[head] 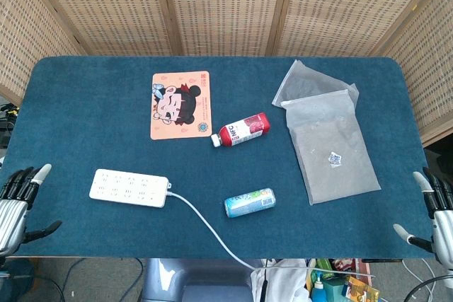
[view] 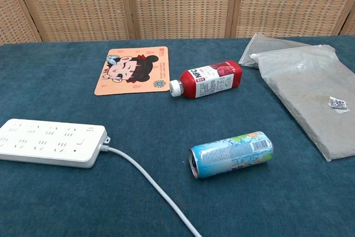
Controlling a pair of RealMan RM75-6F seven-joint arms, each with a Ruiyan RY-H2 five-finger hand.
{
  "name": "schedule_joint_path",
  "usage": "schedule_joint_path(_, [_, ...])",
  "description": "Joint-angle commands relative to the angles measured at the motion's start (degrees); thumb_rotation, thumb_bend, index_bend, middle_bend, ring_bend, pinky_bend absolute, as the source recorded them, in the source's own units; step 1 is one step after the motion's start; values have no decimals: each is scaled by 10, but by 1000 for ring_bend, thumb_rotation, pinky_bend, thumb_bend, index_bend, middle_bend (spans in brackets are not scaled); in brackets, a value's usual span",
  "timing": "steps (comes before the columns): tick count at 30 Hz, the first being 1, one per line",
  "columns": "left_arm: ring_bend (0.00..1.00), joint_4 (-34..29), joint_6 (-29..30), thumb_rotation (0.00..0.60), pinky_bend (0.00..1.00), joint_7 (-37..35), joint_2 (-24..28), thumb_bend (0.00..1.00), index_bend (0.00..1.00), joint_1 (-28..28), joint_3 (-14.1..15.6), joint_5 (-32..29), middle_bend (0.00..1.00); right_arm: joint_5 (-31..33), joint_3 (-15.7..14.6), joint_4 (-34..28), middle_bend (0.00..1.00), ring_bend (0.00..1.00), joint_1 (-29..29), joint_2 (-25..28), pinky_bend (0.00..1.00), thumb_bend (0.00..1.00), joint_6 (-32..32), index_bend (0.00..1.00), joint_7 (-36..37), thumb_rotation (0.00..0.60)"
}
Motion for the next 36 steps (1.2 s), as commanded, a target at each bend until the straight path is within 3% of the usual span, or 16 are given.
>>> schedule_joint_path(1, [709, 10, -19, 600, 710, 0, -29, 17, 0, -18, -9, -2, 808, 5, 1, 0, 0, 0, -1, 1, 0, 0, 0, 0, 6, 600])
schedule_joint_path(3, [816, 8, -42, 600, 840, 12, -48, 99, 0, -29, -12, -13, 911, 8, 3, 2, 0, 0, -1, 2, 0, 0, -1, 0, 11, 600])
schedule_joint_path(5, [864, 4, -61, 600, 898, 24, -57, 219, 0, -41, -13, -16, 961, 8, 3, 2, 0, 0, 1, 2, 0, 0, -4, 0, 11, 600])
schedule_joint_path(9, [869, 6, -80, 600, 905, 53, -77, 482, 0, -56, -16, -18, 967, 10, 2, 2, 0, 0, 2, 1, 0, 0, -9, 0, 10, 600])
schedule_joint_path(16, [869, -10, -153, 600, 905, 91, -104, 786, 0, -90, -14, -51, 968, 16, 3, 3, 0, 0, 6, -1, 0, 0, -19, 0, 9, 600])
schedule_joint_path(22, [869, -36, -210, 600, 905, 119, -111, 864, 0, -113, -7, -92, 968, 22, 4, 5, 0, 0, 9, -2, 0, 0, -27, 0, 11, 600])
schedule_joint_path(32, [869, -53, -277, 600, 905, 114, -118, 864, 0, -134, 3, -174, 967, 25, 3, 7, 0, 0, 11, -3, 0, 0, -35, 0, 15, 600])
schedule_joint_path(36, [869, -49, -291, 600, 905, 109, -130, 864, 0, -148, -7, -199, 967, 24, 1, 7, 0, 0, 12, -4, 0, 0, -37, 0, 12, 600])
